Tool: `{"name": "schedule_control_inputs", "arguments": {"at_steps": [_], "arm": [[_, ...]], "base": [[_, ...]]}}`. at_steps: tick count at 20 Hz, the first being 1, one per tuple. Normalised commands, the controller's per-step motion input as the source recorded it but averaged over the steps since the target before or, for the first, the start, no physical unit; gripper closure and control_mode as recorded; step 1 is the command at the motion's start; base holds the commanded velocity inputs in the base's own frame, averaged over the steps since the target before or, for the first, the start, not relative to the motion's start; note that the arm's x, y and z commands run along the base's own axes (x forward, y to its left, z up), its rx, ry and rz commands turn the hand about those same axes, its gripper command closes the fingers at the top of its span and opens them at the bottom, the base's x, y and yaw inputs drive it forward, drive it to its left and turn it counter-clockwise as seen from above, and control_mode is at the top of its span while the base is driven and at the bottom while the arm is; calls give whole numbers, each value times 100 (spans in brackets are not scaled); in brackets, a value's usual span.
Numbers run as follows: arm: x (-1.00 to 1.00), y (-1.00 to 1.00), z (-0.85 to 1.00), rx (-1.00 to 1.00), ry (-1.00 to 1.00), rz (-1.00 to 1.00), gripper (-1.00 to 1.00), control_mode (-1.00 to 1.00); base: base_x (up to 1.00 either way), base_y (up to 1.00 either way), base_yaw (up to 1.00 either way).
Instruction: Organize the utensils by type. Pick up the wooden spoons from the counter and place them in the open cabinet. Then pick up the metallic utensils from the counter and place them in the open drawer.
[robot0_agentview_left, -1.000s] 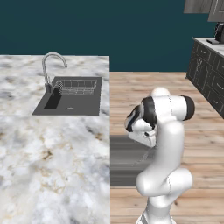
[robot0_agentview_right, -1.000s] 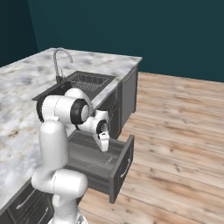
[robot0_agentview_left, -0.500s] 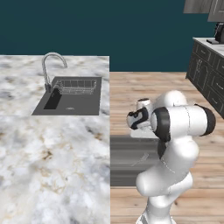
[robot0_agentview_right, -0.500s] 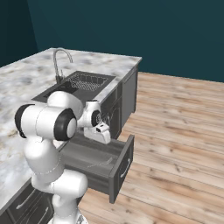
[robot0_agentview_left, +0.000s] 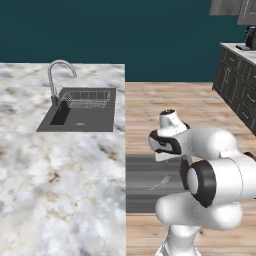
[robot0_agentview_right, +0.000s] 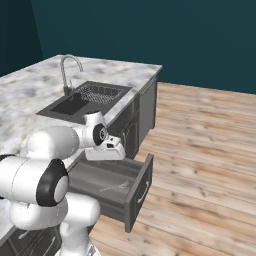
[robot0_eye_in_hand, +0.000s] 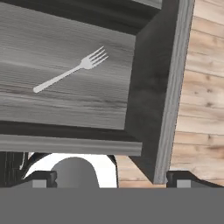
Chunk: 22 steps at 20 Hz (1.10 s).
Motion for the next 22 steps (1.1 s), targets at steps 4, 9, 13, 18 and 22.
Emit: {"name": "schedule_control_inputs", "arguments": {"at_steps": [4, 9, 13, 18, 22], "arm": [[-42, -3, 47, 22, 0, 11, -100, -100], [-32, 0, 55, 15, -2, 4, -100, -100], [-30, 0, 41, 10, -11, 0, -100, -100], [-11, 0, 13, 3, -7, 0, -100, -100], [0, 0, 0, 0, 0, 0, -100, -100]], "base": [[0, 0, 0], [0, 0, 0], [0, 0, 0], [0, 0, 0], [0, 0, 0]]}}
